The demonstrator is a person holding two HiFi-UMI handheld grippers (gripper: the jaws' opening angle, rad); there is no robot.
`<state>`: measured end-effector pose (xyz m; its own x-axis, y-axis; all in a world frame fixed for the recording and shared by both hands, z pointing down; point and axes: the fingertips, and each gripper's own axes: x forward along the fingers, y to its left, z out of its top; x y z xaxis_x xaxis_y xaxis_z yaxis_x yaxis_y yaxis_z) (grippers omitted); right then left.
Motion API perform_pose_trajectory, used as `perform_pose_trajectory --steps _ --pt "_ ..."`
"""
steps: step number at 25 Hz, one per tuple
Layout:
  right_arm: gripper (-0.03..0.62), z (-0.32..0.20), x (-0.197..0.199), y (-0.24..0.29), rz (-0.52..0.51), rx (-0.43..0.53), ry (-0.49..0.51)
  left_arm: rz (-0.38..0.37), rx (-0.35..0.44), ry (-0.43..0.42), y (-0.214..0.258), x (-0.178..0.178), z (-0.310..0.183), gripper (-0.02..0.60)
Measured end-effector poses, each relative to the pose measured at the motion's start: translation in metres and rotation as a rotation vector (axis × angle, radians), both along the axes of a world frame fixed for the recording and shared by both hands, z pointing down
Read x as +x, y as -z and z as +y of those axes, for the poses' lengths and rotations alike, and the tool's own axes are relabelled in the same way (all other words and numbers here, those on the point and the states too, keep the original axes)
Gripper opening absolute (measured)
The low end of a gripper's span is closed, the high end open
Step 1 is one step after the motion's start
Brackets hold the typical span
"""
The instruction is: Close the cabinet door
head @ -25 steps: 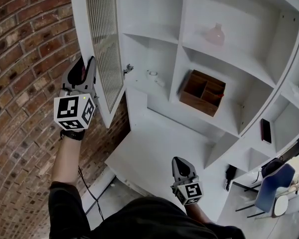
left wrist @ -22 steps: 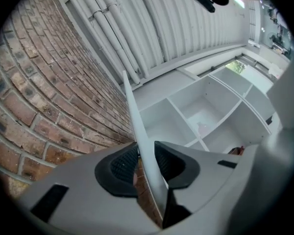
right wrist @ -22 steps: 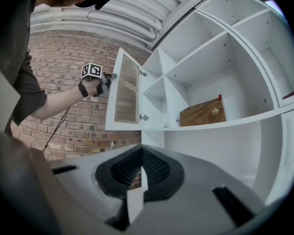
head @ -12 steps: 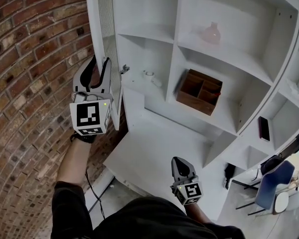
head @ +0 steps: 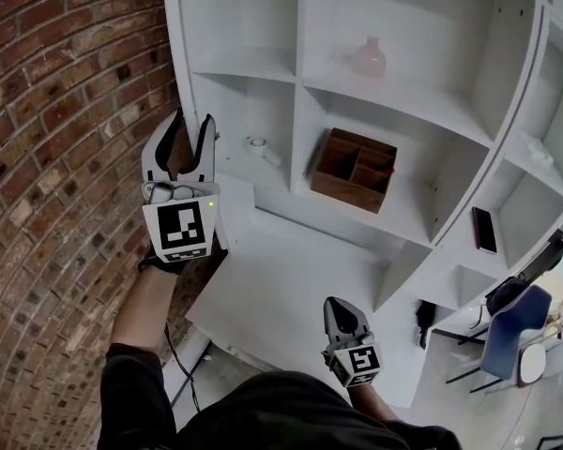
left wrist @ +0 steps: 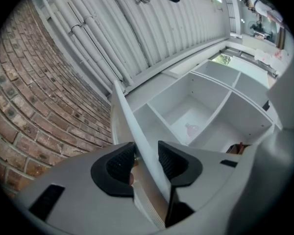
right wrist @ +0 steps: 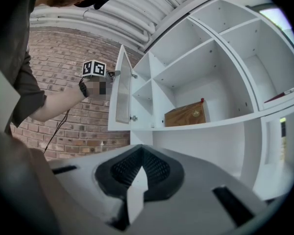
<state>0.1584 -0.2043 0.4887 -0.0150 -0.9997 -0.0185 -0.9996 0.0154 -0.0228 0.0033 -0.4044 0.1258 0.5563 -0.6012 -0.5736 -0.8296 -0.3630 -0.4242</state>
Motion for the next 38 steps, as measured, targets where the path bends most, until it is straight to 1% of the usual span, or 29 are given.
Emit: perform_pose_trajectory --steps 7,12,18,21,27,32,35,38 --pt "-0.003 0.008 0.019 -0.003 -0.007 -0.002 -0.044 -0.034 0.057 0.021 -0.001 0.031 0.005 0.167" --pt "-0.003 0.013 0.029 -0.004 -0.014 -0.002 -0.066 -0.069 0.076 0.019 -0.002 0.056 0.005 0.172" --pt "-0.003 0.021 0.042 -0.005 -0.023 0.004 -0.095 -0.095 0.116 0.052 -0.002 0.078 0.004 0.178" --pt "-0.003 0.026 0.048 -0.006 -0.025 0.004 -0.107 -0.095 0.121 0.061 -0.005 0.087 0.0 0.181" --pt "-0.003 0.028 0.055 -0.005 -0.029 0.008 -0.11 -0.133 0.125 0.06 -0.007 0.113 -0.005 0.175" --pt "-0.003 0.031 0.061 -0.006 -0.031 0.006 -0.117 -0.136 0.131 0.064 -0.007 0.126 -0.008 0.162" --pt "-0.003 0.034 0.065 -0.008 -0.036 0.003 -0.123 -0.144 0.126 0.057 -0.007 0.134 -0.01 0.141" --pt "-0.003 0.036 0.069 -0.009 -0.04 0.001 -0.13 -0.145 0.124 0.048 -0.007 0.14 -0.012 0.14"
